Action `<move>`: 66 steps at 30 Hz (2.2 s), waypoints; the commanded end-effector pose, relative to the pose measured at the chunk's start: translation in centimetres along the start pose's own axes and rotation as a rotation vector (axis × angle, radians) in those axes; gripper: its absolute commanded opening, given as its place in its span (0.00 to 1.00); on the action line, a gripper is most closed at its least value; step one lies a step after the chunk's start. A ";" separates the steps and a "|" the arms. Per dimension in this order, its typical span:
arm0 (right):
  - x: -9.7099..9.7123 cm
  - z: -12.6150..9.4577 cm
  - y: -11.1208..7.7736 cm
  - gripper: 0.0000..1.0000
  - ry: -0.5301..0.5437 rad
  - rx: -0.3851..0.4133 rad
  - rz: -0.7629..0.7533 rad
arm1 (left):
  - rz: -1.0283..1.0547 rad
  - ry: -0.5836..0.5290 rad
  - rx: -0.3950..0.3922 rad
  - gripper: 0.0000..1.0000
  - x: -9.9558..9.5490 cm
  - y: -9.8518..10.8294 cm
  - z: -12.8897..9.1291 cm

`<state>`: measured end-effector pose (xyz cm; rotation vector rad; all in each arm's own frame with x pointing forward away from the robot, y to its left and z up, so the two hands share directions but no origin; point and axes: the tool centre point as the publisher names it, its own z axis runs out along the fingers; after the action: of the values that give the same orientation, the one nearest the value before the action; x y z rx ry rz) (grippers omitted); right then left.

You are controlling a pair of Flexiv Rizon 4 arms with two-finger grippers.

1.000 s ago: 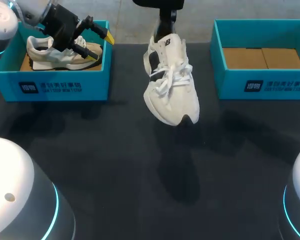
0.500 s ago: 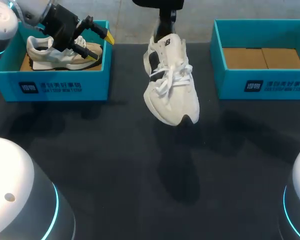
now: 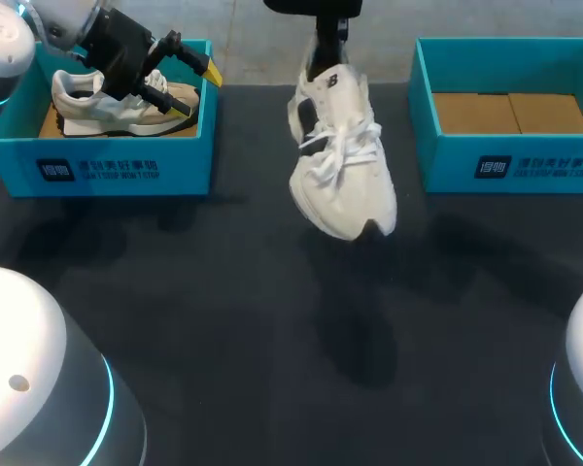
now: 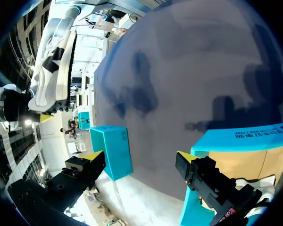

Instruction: Take the shoe out of the shoebox, open the shoe tongue, remove and reinsert the insole, then place the shoe into the shoebox

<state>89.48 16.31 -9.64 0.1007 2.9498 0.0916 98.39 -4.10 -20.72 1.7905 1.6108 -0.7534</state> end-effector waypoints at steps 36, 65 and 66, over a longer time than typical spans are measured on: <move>-11.2 3.6 -29.9 0.00 -0.019 0.098 -0.095 | 0.000 0.003 0.000 1.00 0.0 0.0 0.0; -12.4 5.8 -33.8 0.00 0.003 0.144 -0.101 | 0.000 0.003 0.000 1.00 0.0 0.0 0.0; -12.4 5.8 -33.8 0.00 0.003 0.144 -0.101 | 0.000 0.003 0.000 1.00 0.0 0.0 0.0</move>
<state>100.55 -17.89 -15.50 -0.0277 2.9536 -0.1341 98.39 -4.09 -20.72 1.7902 1.6110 -0.7534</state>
